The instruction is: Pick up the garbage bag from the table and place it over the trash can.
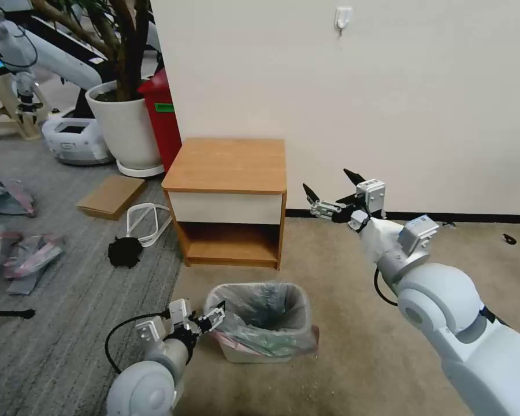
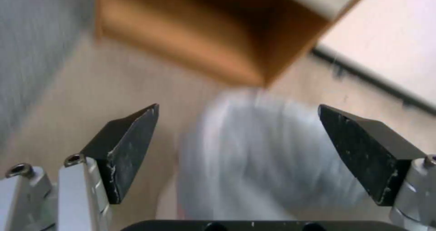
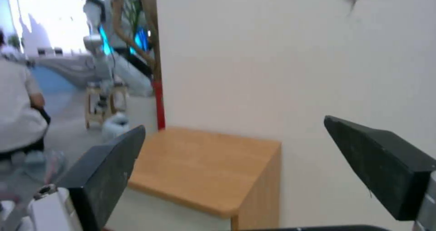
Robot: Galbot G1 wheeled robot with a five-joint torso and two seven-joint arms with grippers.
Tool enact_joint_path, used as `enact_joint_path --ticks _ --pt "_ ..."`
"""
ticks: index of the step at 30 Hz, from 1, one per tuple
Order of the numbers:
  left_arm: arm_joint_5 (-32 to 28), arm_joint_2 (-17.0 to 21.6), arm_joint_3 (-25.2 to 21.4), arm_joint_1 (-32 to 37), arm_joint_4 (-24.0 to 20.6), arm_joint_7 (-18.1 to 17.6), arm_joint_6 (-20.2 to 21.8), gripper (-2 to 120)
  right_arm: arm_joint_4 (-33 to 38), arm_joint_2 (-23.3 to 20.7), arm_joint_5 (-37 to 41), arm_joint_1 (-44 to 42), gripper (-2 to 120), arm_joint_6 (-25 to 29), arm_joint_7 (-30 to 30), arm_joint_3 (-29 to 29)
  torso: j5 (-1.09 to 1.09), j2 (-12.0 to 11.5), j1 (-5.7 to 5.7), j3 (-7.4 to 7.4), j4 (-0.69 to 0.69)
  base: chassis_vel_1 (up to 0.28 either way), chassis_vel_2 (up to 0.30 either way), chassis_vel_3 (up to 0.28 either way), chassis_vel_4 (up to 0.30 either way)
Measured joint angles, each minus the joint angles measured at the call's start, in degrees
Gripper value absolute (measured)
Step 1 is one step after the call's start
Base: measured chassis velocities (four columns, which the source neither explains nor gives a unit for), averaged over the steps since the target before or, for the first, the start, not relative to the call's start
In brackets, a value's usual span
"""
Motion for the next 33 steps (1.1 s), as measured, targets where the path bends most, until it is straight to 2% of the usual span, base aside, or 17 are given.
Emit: enact_joint_path --ticks 1,2,3,6,7,10,11,13,14,16,20,22,24,26,28,30,33 --pt "1.30 0.03 -0.69 0.04 -0.35 1.21 -0.94 89 0.07 0.00 0.22 -0.34 100 0.57 -0.40 0.71 0.00 0.00 0.00 0.00 0.00 0.000 0.000 0.000 0.000" --pt "5.37 0.33 -3.31 0.24 -1.39 5.08 -5.06 89 0.36 0.03 0.03 -2.31 100 3.76 -2.12 3.76 0.00 0.00 0.00 0.00 -0.01 0.000 0.000 0.000 0.000" --pt "5.37 0.33 -3.31 0.24 -1.39 5.08 -5.06 89 0.36 0.03 0.03 -2.31 100 3.76 -2.12 3.76 0.00 0.00 0.00 0.00 -0.01 0.000 0.000 0.000 0.000" --pt "14.24 0.49 -8.92 1.62 -2.60 9.33 -13.64 89 1.22 0.81 -4.35 -7.80 100 9.24 -4.13 9.52 0.00 0.00 0.00 0.00 -0.01 0.000 0.000 0.000 0.000" --pt "14.24 0.49 -8.92 1.62 -2.60 9.33 -13.64 89 1.22 0.81 -4.35 -7.80 100 9.24 -4.13 9.52 0.00 0.00 0.00 0.00 -0.01 0.000 0.000 0.000 0.000" --pt "22.80 -0.74 -13.73 4.17 -3.58 11.89 -21.24 94 1.71 2.94 -11.33 -13.94 100 12.87 -4.55 14.11 0.01 0.00 0.00 0.00 0.00 0.000 0.000 0.000 0.000" --pt "22.80 -0.74 -13.73 4.17 -3.58 11.89 -21.24 94 1.71 2.94 -11.33 -13.94 100 12.87 -4.55 14.11 0.01 0.00 0.00 0.00 0.00 0.000 0.000 0.000 0.000" --pt "29.37 -2.60 -16.10 7.48 -4.32 12.29 -27.73 99 2.93 6.84 -19.02 -20.81 100 13.54 -4.78 18.67 0.00 0.00 0.00 -0.01 -0.01 0.000 0.000 0.000 0.000" --pt "29.37 -2.60 -16.10 7.48 -4.32 12.29 -27.73 99 2.93 6.84 -19.02 -20.81 100 13.54 -4.78 18.67 0.00 0.00 0.00 -0.01 -0.01 0.000 0.000 0.000 0.000" --pt "33.48 -3.89 -16.91 9.42 -4.37 12.44 -31.53 100 4.18 10.39 -22.58 -25.16 100 12.36 -5.03 20.46 0.00 0.00 0.00 -0.01 -0.02 0.000 0.000 0.000 0.000" --pt "36.17 -5.04 -16.58 10.97 -4.13 12.47 -34.77 100 3.98 14.62 -24.78 -28.16 100 9.51 -6.70 20.65 0.00 0.00 0.00 -0.01 -0.01 0.000 0.000 0.000 0.000" --pt "38.17 -6.30 -15.17 11.72 -1.37 12.42 -37.73 100 1.02 17.04 -26.98 -29.33 100 9.58 -9.97 19.27 -0.01 0.00 0.00 -0.01 -0.01 0.000 0.000 0.000 0.000" --pt "38.66 -6.53 -14.92 11.75 -0.65 12.40 -38.42 100 0.27 17.36 -27.35 -29.52 100 9.72 -10.35 18.63 -0.01 0.00 0.00 0.00 0.00 0.000 0.000 0.000 0.000" --pt "41.45 -7.78 -13.85 11.62 3.24 12.25 -41.47 100 -2.98 18.59 -28.43 -30.19 100 10.17 -10.76 15.81 -0.01 0.00 0.00 0.00 0.00 0.000 0.000 0.000 0.000" --pt "42.02 -8.00 -13.70 11.55 3.88 12.22 -42.12 100 -3.39 18.75 -28.60 -30.29 100 10.26 -10.76 15.49 -0.01 0.00 0.00 0.00 0.00 0.000 0.000 0.000 0.000" --pt "44.27 -9.10 -12.79 11.16 6.97 12.13 -44.24 100 -5.65 20.04 -30.12 -30.83 100 11.13 -10.01 13.58 0.00 0.00 0.00 0.00 0.00 0.000 0.000 0.000 0.000" --pt "44.59 -9.70 -12.31 10.93 8.23 12.08 -44.83 100 -6.59 20.84 -30.97 -31.10 100 11.75 -9.21 12.89 -0.01 0.00 0.00 0.00 0.00 0.000 0.000 0.000 0.000"
